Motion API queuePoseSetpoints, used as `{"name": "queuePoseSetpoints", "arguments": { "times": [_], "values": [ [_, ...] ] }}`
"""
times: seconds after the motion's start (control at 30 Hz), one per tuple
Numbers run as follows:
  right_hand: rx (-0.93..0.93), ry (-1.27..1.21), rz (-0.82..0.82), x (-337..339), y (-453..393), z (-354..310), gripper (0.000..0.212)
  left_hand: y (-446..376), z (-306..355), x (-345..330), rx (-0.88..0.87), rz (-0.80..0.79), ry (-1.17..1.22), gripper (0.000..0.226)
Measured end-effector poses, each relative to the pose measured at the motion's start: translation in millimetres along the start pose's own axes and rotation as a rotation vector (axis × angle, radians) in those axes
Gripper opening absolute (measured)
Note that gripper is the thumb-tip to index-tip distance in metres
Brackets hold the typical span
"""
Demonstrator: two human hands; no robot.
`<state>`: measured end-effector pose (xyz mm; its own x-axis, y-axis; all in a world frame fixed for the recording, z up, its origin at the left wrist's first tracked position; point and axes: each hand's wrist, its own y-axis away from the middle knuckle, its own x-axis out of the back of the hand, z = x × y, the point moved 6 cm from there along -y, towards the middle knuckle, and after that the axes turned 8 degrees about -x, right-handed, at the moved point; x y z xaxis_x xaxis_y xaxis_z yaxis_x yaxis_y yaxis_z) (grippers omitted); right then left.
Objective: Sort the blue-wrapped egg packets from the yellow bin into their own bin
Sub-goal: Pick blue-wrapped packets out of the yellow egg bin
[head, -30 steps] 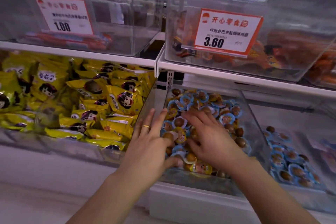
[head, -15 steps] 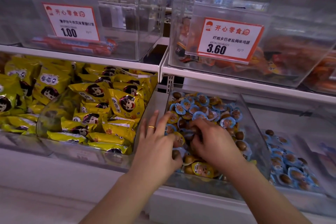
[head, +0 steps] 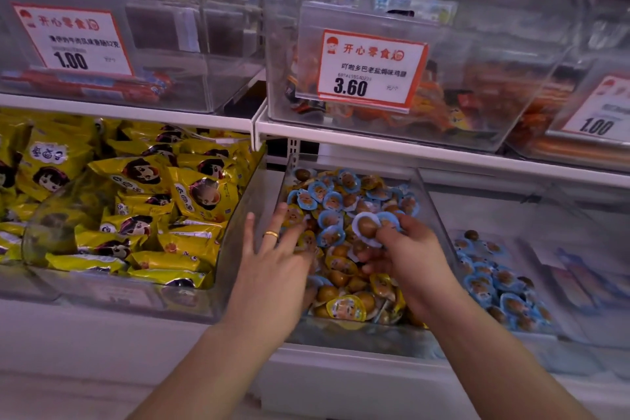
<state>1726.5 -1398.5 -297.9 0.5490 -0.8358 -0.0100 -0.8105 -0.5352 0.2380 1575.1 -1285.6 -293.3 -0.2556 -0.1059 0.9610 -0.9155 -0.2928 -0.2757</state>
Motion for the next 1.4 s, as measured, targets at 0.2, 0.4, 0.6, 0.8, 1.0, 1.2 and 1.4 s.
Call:
{"name": "queuePoseSetpoints", "arguments": {
  "times": [0.2,0.4,0.6,0.8,1.0,1.2,1.4],
  "values": [
    [-0.12,-0.151,-0.113,6,17,4,0.045,3,-15,36,0.164,0.431,0.402,0.021],
    [-0.353,-0.57,-0.615,-29,52,4,0.034,-7,21,33,0.216,0.441,0.845,0.02],
    [-0.376,-0.608,-0.413,-11,37,8,0.045,-26,42,15,0.12,0.371,1.084,0.021],
    [-0.404,-0.621,-0.292,6,27,17,0.039,-29,48,5,0.213,0.489,1.231,0.031],
    [-0.272,-0.515,-0.361,3,33,12,0.032,-37,61,5,0.06,0.442,0.977,0.029],
    [-0.077,-0.408,-0.151,52,22,-17,0.013,-34,79,-9,-0.135,0.155,0.904,0.062],
    [-0.049,-0.192,0.122,150,-21,-35,0.04,-33,56,-6,-0.017,0.195,0.726,0.03]
  ]
}}
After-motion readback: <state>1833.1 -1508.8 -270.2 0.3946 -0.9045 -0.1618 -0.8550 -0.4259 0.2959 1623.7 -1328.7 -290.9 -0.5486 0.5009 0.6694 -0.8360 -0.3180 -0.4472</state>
